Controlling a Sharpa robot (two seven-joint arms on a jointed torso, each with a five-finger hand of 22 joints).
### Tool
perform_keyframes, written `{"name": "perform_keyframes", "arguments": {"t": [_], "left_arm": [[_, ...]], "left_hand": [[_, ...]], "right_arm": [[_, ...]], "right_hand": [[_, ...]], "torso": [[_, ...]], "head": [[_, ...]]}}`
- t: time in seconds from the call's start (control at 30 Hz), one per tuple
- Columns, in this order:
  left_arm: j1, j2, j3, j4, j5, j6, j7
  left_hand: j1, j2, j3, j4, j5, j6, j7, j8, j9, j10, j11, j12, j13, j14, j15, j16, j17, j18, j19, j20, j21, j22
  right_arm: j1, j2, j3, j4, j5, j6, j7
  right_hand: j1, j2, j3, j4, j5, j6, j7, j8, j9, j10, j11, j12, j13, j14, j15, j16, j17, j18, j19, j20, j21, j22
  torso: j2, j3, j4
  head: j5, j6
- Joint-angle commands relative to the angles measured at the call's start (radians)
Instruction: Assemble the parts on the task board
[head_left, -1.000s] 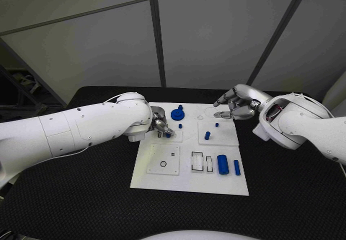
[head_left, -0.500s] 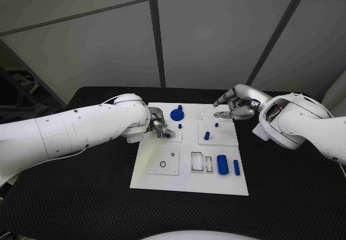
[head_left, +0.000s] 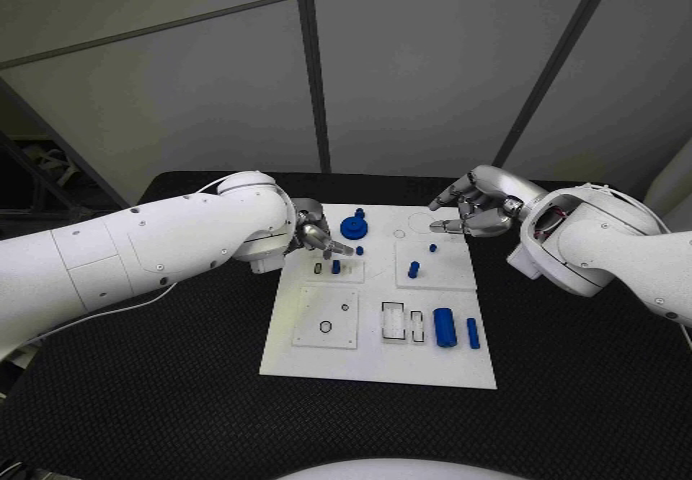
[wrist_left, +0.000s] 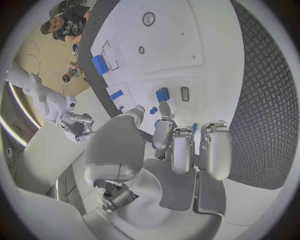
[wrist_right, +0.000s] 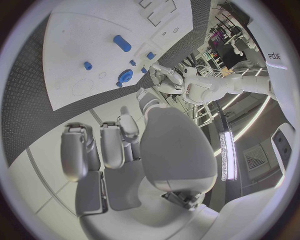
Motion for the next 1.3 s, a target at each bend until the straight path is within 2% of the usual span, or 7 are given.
{"name": "perform_keyframes", "arguments": {"t": [0.03,0.2,0.4,0.57,0.83,1.0,1.3], "left_arm": [[0.001,-0.007,0.015,0.005,0.010,0.016,-0.012],[0.006,-0.023,0.053,-0.011,0.014,0.082,-0.037],[0.027,-0.011,0.066,-0.089,0.022,0.113,-0.026],[0.041,0.025,0.069,-0.189,0.026,0.118,-0.003],[0.049,0.090,0.067,-0.322,0.020,0.150,0.016],[0.048,0.125,0.060,-0.380,-0.009,0.163,0.032],[0.047,0.154,0.056,-0.425,-0.035,0.208,0.048]], "left_hand": [[-0.004,-0.004,-0.005,0.000,-0.004,0.006,0.000,-0.002,0.001,0.006,-0.001,0.000,0.118,0.104,-0.001,-0.002,0.254,-0.016,0.010,-0.006,0.001,0.112],[0.030,0.018,0.001,-0.009,-0.003,-0.012,0.004,-0.014,-0.002,-0.008,0.001,-0.028,0.107,0.100,0.002,-0.018,0.241,-0.010,-0.006,-0.004,-0.015,0.088],[0.082,0.043,-0.002,-0.011,-0.002,-0.070,0.036,-0.109,-0.094,-0.026,0.025,-0.062,0.096,0.095,0.022,-0.035,0.227,-0.004,-0.022,0.011,-0.034,0.063],[0.100,0.046,-0.019,-0.008,-0.003,-0.063,0.048,-0.161,-0.181,-0.027,0.037,-0.062,0.097,0.095,0.032,-0.036,0.226,-0.003,-0.023,0.023,-0.038,0.061],[0.105,0.052,-0.028,-0.007,-0.003,-0.050,0.049,-0.173,-0.214,-0.025,0.038,-0.056,0.101,0.096,0.033,-0.032,0.229,-0.004,-0.020,0.026,-0.037,0.064],[0.076,0.049,-0.048,-0.001,-0.004,-0.043,0.049,-0.178,-0.232,-0.026,0.039,-0.057,0.101,0.096,0.034,-0.033,0.229,-0.003,-0.021,0.027,-0.038,0.064],[0.056,0.038,-0.064,0.000,-0.004,-0.038,0.048,-0.182,-0.246,-0.023,0.038,-0.049,0.105,0.097,0.033,-0.028,0.233,-0.004,-0.019,0.027,-0.036,0.067]], "right_arm": [[0.002,0.000,0.001,0.000,-0.007,-0.017,0.003],[0.002,0.000,0.001,-0.002,-0.008,-0.017,0.003],[0.002,0.001,0.001,-0.004,-0.008,-0.017,0.003],[0.002,0.004,0.001,-0.005,-0.008,-0.018,0.002],[0.002,0.009,0.001,-0.006,-0.008,-0.017,0.002],[0.002,0.011,0.001,-0.007,-0.010,-0.019,0.002],[0.002,0.015,0.001,-0.007,-0.014,-0.021,0.001]], "right_hand": [[-0.007,-0.001,0.002,0.006,0.004,0.007,0.002,-0.002,0.000,0.001,-0.002,-0.004,-0.001,0.034,-0.003,-0.006,0.001,0.015,0.011,-0.002,-0.006,0.108],[-0.007,-0.001,0.002,0.006,0.004,0.007,0.002,-0.002,0.000,0.001,-0.002,-0.004,-0.001,0.034,-0.003,-0.006,0.001,0.015,0.011,-0.002,-0.006,0.108],[-0.007,-0.001,0.002,0.006,0.004,0.007,0.002,-0.002,0.000,0.001,-0.002,-0.004,-0.001,0.034,-0.003,-0.006,0.001,0.015,0.011,-0.002,-0.006,0.108],[-0.009,-0.002,0.001,0.008,0.004,0.007,0.002,-0.003,0.000,0.001,-0.003,-0.004,-0.001,0.034,-0.003,-0.006,0.000,0.015,0.011,-0.002,-0.006,0.108],[-0.008,-0.002,0.002,0.008,0.004,0.007,0.002,-0.003,0.000,0.001,-0.003,-0.004,-0.001,0.034,-0.003,-0.006,0.001,0.015,0.012,-0.002,-0.005,0.109],[-0.008,-0.001,0.002,0.009,0.004,0.007,0.002,-0.003,0.000,0.002,-0.003,-0.003,-0.001,0.034,-0.004,-0.006,0.002,0.015,0.012,-0.002,-0.005,0.109],[-0.008,-0.001,0.002,0.009,0.005,0.007,0.002,-0.003,0.000,0.002,-0.003,-0.003,-0.001,0.034,-0.004,-0.006,0.002,0.015,0.012,-0.002,-0.006,0.109]], "torso": [[0.000,0.0005,0.0000],[0.000,0.0002,0.0005],[0.001,-0.0001,-0.0007],[0.002,0.0002,-0.0015],[0.004,-0.0003,-0.0017],[0.003,-0.0001,-0.0012],[0.001,0.0002,-0.0012]], "head": [[0.000,0.000],[0.000,0.004],[0.002,0.008],[0.005,0.015],[0.007,0.021],[0.008,0.016],[0.004,0.010]]}}
